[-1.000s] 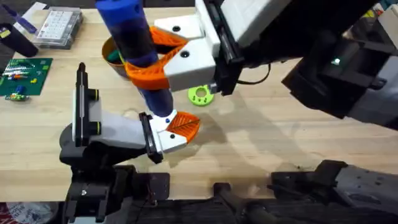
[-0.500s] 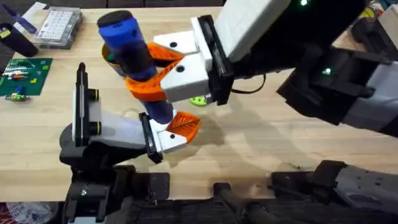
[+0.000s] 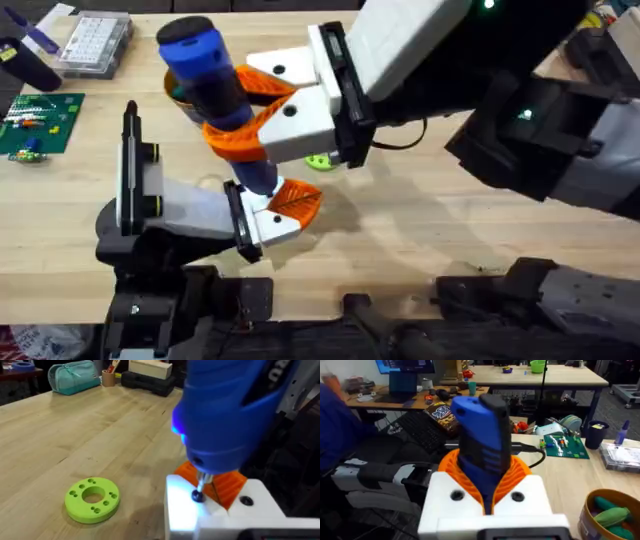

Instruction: Pick up the gripper from the table and insert it into the empty holder that is missing its gripper. Then pick up a screw, insert it into the mounting hole, and use the screwdriver to tighten it. Finally, clean up the table by picking up the vegetable and placing it into the bucket.

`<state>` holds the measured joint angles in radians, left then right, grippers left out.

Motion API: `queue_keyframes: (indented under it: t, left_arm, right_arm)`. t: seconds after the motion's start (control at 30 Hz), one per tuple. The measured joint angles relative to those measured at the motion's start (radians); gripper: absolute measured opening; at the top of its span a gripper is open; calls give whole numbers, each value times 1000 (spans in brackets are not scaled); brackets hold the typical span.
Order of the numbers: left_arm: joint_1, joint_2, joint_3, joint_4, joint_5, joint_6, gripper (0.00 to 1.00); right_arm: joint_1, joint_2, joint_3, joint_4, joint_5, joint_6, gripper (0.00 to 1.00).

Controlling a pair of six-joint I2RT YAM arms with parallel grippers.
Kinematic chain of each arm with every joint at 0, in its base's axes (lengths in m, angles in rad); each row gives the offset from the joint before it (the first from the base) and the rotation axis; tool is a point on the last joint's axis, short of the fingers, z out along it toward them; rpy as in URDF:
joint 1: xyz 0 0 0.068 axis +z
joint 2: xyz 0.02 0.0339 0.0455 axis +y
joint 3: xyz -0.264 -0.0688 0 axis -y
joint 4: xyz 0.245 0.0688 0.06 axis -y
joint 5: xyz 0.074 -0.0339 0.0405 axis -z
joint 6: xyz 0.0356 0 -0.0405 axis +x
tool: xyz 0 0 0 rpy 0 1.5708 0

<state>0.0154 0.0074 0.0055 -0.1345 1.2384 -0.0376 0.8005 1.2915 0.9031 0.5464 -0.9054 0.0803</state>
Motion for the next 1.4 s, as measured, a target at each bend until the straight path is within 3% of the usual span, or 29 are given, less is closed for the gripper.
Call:
queue_keyframes:
  t: [1.4]
  left_arm:
    - [0, 0, 0, 0, 0, 0, 15]
  right_arm:
    - [0, 30, -2, 7, 3, 6, 42]
